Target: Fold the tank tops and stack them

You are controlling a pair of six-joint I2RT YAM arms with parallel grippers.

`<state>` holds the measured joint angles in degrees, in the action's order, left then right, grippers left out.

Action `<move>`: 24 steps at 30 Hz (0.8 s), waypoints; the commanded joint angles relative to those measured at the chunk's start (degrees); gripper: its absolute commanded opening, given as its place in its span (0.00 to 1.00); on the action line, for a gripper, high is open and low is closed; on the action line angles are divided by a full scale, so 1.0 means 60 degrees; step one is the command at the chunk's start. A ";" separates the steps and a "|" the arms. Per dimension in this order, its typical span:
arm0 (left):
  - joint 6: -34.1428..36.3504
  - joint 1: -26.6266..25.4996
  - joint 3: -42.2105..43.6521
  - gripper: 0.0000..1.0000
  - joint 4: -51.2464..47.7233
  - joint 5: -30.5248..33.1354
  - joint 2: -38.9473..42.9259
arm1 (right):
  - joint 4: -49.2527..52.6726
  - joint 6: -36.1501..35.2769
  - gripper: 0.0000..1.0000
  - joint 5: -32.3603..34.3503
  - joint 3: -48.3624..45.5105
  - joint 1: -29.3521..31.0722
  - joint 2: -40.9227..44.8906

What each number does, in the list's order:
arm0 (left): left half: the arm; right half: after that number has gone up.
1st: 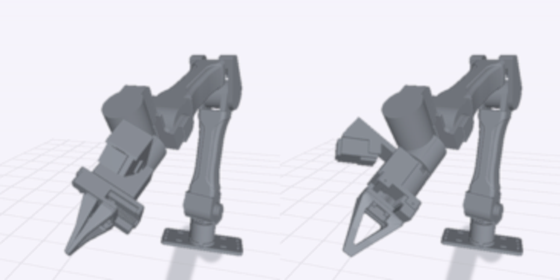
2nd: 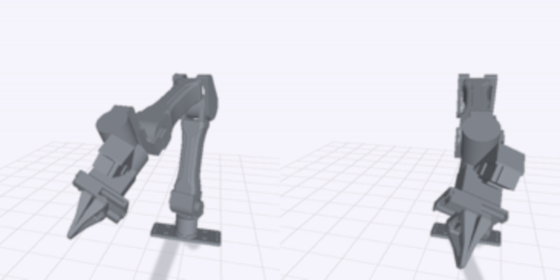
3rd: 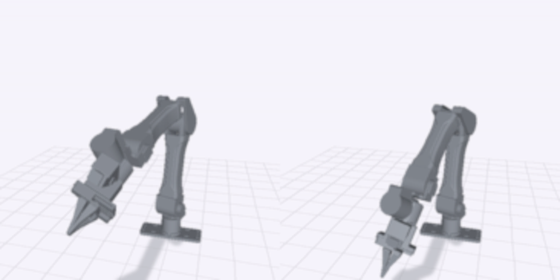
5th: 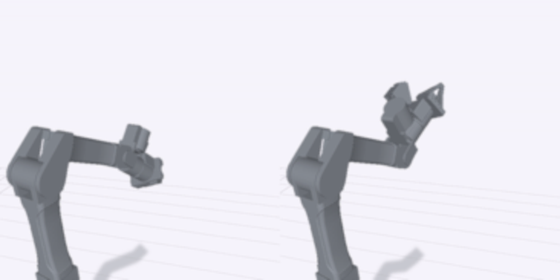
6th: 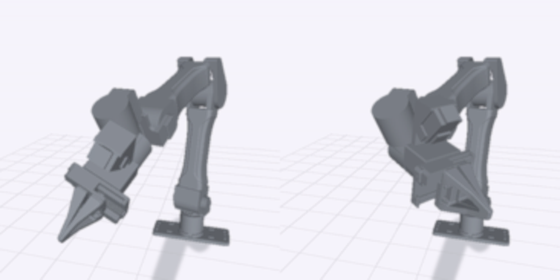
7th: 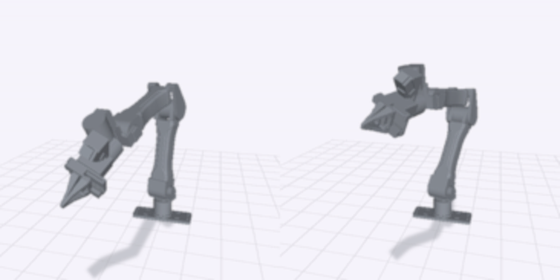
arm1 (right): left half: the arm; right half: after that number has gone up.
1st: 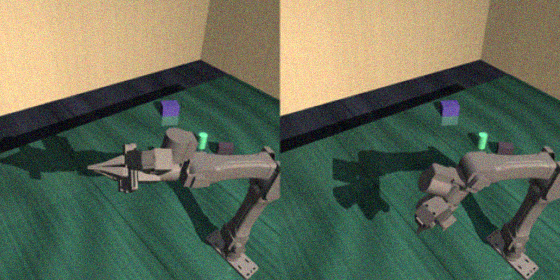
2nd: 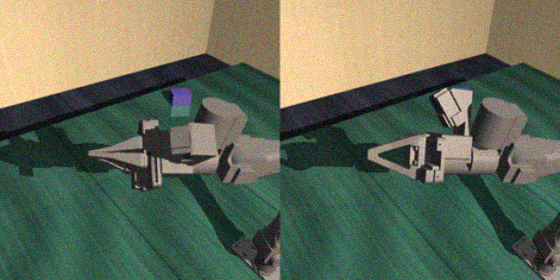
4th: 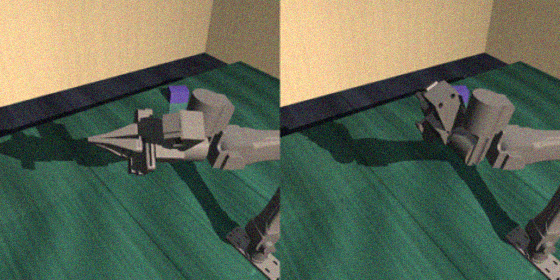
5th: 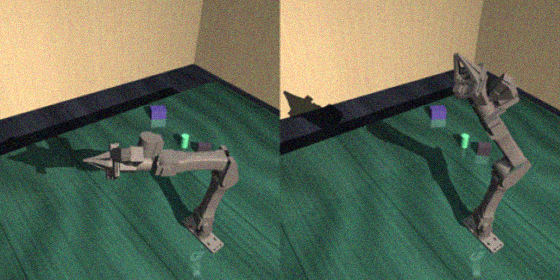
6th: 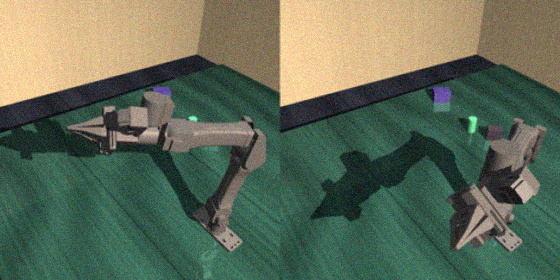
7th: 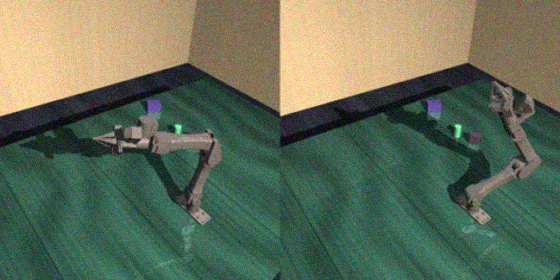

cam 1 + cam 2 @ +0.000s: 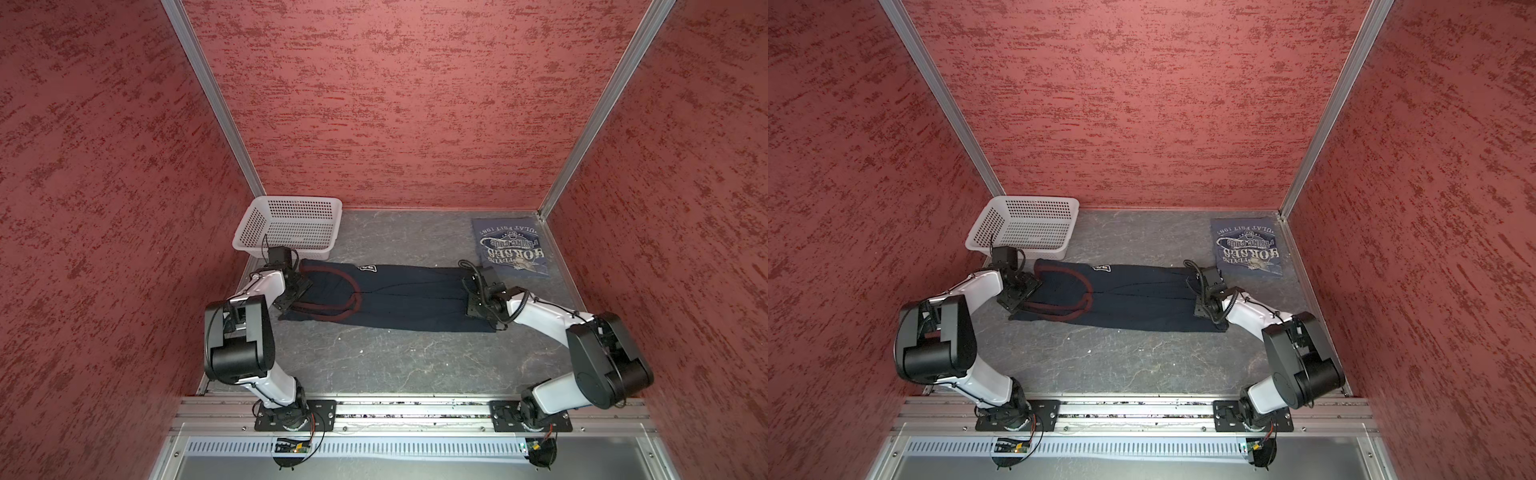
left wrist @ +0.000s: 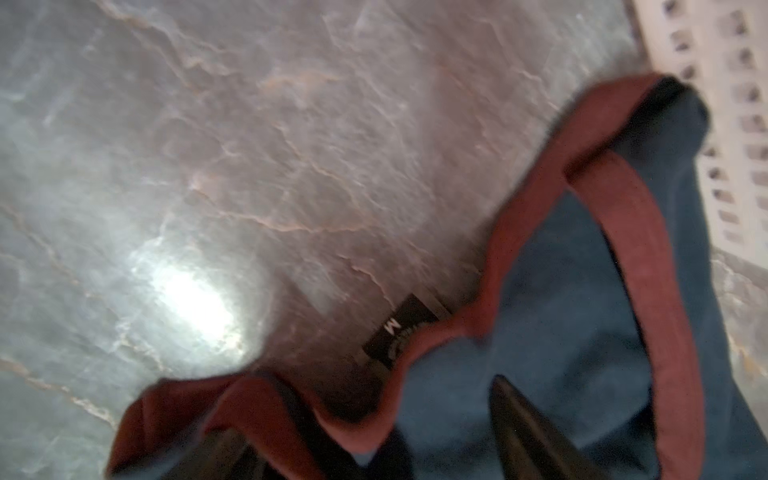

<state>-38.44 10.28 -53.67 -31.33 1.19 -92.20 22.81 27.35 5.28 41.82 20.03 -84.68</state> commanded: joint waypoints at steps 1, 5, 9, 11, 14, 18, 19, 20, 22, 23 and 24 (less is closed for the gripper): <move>0.0389 -0.0087 -0.0182 0.89 -0.0468 -0.0199 0.0475 | 0.0093 -0.0250 0.56 -0.0352 0.0379 0.0048 0.0773; 0.0473 -0.0095 -0.0181 0.96 -0.0716 -0.0112 0.0914 | -0.0129 -0.0628 0.55 -0.0588 0.0828 0.0701 0.1027; 0.0489 -0.0037 -0.0130 1.00 -0.0675 -0.0049 0.1073 | -0.0503 -0.1164 0.54 -0.0691 0.1715 0.2024 0.0432; 0.0490 0.0022 -0.0136 0.94 -0.0607 -0.0048 0.0918 | -0.0756 -0.1428 0.54 -0.0825 0.2304 0.2651 -0.0220; 0.0517 0.0059 -0.0234 0.87 -0.0466 -0.0137 0.0501 | -0.0910 -0.1964 0.54 -0.0934 0.3506 0.3597 -0.1446; 0.0513 0.0080 -0.0379 0.76 -0.0353 -0.0333 -0.0103 | -0.0854 -0.2678 0.55 -0.1142 0.5457 0.4590 -0.3433; 0.0489 0.0088 -0.0415 0.74 -0.0314 -0.0392 -0.0219 | -0.0814 -0.2835 0.55 -0.1172 0.5944 0.4752 -0.3920; 0.0499 0.0088 -0.0437 0.73 -0.0290 -0.0425 -0.0310 | -0.0786 -0.2935 0.55 -0.1195 0.6328 0.4875 -0.4324; 0.0492 0.0102 -0.0474 0.71 -0.0284 -0.0512 -0.0438 | -0.0715 -0.3169 0.55 -0.1327 0.7127 0.5074 -0.5066; 0.0474 0.0117 -0.0489 0.71 -0.0266 -0.0514 -0.0467 | -0.0671 -0.3249 0.55 -0.1393 0.7443 0.5150 -0.5338; 0.0484 0.0124 -0.0489 0.71 -0.0256 -0.0520 -0.0496 | -0.0672 -0.3316 0.55 -0.1494 0.7705 0.5211 -0.5565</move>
<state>-35.94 10.63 -55.20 -33.80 -1.23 -94.56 18.26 11.09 -1.61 83.85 50.63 -115.77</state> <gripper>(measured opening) 0.711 0.553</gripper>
